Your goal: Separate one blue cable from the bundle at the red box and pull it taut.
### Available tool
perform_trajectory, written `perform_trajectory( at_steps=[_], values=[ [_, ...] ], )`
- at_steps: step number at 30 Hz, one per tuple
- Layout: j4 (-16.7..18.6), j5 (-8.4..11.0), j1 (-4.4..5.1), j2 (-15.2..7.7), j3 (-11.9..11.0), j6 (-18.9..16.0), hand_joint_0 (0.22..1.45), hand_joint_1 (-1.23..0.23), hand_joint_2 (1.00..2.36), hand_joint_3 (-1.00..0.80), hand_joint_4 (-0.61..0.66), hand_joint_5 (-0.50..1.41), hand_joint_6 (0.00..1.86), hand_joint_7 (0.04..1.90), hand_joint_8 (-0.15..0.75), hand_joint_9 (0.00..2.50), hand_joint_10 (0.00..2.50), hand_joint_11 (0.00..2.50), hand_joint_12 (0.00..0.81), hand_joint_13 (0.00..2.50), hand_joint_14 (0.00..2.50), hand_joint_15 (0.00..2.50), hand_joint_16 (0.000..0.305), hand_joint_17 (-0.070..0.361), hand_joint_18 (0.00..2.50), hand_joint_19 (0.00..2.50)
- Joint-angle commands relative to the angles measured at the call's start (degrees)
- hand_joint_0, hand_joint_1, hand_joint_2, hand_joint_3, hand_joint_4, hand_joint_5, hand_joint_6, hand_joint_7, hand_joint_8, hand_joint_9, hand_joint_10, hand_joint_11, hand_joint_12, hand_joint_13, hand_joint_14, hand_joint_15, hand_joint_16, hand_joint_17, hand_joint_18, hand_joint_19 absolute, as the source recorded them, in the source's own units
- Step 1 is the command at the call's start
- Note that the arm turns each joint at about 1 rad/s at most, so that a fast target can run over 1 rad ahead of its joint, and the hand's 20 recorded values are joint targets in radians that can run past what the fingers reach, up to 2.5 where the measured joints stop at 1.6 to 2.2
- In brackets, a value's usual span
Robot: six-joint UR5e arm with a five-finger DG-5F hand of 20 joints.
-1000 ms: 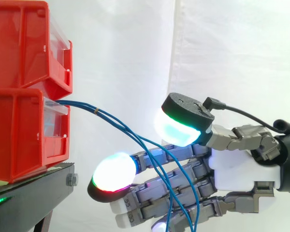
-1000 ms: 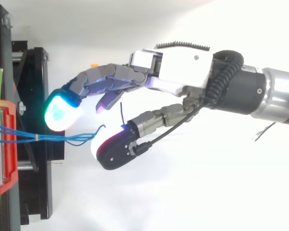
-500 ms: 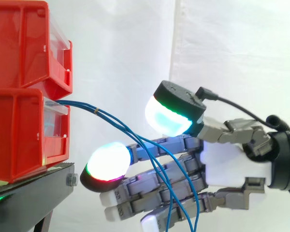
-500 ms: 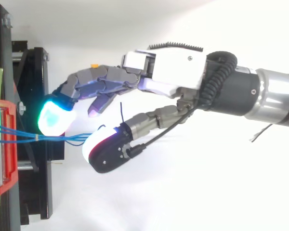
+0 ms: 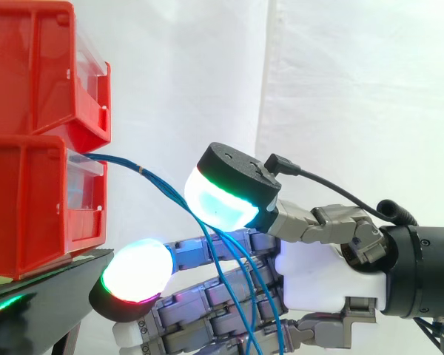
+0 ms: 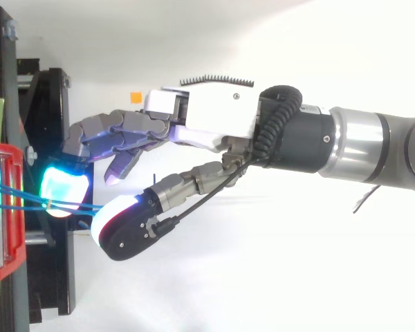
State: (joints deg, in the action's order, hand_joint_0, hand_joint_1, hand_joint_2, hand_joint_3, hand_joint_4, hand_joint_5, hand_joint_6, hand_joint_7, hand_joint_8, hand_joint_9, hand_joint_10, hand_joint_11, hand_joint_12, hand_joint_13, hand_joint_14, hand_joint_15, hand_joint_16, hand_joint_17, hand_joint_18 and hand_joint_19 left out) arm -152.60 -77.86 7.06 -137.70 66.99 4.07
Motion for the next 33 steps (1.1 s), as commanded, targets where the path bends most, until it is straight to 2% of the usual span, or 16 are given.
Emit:
perform_trajectory(
  at_steps=[1, 14, 18, 24, 33],
  values=[
    [-0.07, -0.71, -0.12, -0.02, -0.02, -0.03, 0.56, -0.65, 1.00, -0.50, 0.22, -0.17, 0.50, 1.04, 0.296, 0.47, 0.01, 0.23, 0.383, 0.36, 0.01, 0.18, 0.052, 0.118, 0.57, 0.60],
    [0.02, -3.17, -0.56, -0.02, -0.20, -0.38, 0.55, -0.62, 1.00, -0.50, 0.22, -0.17, 0.50, 1.07, 0.301, 0.49, 0.01, 0.24, 0.384, 0.37, 0.01, 0.20, 0.052, 0.118, 0.58, 0.61],
    [-0.68, -5.28, -1.00, -0.02, -1.43, -0.73, 0.55, -0.62, 1.00, -0.50, 0.22, -0.16, 0.50, 1.08, 0.301, 0.49, 0.01, 0.25, 0.385, 0.38, 0.01, 0.20, 0.052, 0.118, 0.59, 0.61],
    [-1.56, -6.78, -1.35, -0.02, -2.66, -0.64, 0.55, -0.61, 1.00, -0.50, 0.22, -0.16, 0.50, 1.09, 0.302, 0.50, 0.01, 0.26, 0.385, 0.39, 0.01, 0.20, 0.052, 0.117, 0.59, 0.61],
    [-1.74, -7.65, -1.88, -0.02, -2.83, -0.64, 0.56, -0.61, 1.00, -0.50, 0.21, -0.16, 0.50, 1.12, 0.306, 0.51, 0.01, 0.27, 0.389, 0.41, 0.01, 0.22, 0.052, 0.117, 0.60, 0.62]
  ],
)
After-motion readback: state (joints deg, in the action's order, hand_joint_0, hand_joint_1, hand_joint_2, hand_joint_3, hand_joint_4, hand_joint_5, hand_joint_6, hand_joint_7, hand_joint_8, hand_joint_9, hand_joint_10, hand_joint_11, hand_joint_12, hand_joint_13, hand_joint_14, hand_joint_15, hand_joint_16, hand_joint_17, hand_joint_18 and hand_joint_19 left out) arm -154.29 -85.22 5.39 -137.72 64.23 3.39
